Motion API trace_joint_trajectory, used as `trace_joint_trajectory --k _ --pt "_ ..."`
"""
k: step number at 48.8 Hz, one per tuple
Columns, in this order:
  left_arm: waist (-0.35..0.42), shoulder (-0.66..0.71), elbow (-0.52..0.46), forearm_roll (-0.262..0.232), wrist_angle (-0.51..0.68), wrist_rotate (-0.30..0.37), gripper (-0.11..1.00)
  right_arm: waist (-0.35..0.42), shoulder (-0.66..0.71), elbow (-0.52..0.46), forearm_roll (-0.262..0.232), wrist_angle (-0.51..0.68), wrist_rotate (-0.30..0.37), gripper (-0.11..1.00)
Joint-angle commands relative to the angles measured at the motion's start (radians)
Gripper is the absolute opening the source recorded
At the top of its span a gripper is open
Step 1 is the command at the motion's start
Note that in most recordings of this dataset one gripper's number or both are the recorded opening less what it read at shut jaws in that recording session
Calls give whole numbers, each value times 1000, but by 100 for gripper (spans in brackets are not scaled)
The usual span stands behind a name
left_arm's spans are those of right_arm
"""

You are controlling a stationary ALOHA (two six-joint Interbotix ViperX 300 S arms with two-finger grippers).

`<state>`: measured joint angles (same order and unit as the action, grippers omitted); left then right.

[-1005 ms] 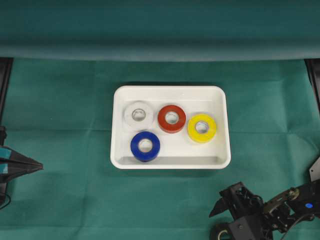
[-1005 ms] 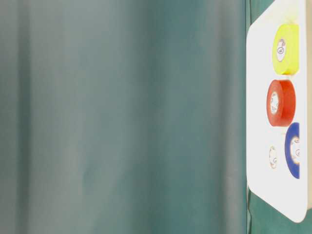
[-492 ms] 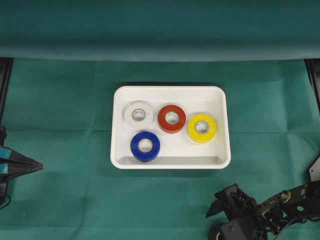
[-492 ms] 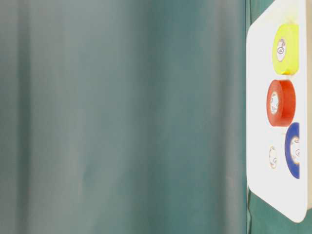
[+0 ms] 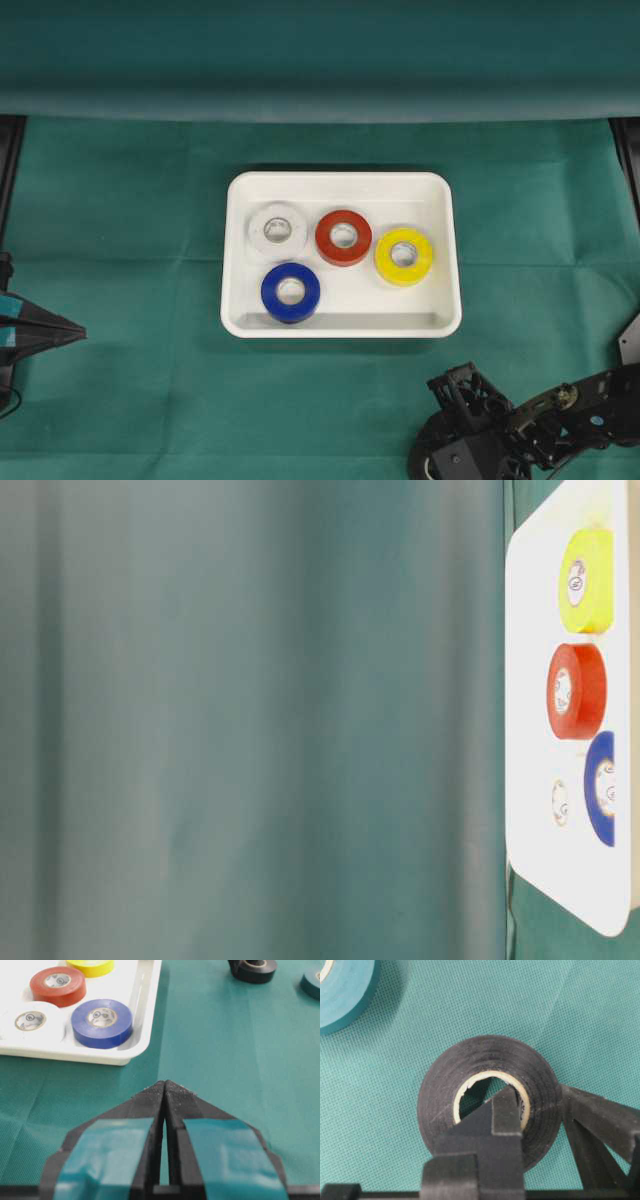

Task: Put the tape into the white case with the right arm.
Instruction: 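Move the right gripper to the black tape roll and grasp it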

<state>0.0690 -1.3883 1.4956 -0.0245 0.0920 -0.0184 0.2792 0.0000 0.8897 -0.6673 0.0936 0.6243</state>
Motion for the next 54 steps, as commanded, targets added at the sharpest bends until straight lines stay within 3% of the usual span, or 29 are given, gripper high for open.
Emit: trace_joint_trajectory --k 1,17,29,54 --pt "3 9 -11 -2 -9 0 0 0 -11 -21 -2 -2 0 1" --pt "3 9 -12 0 -8 0 0 11 -61 -40 6 23 0 1" --pt "3 9 -14 -2 -8 0 0 48 -135 -71 8 143 0 0" --pt "3 9 -14 0 -6 0 0 52 -92 -135 32 178 0 0"
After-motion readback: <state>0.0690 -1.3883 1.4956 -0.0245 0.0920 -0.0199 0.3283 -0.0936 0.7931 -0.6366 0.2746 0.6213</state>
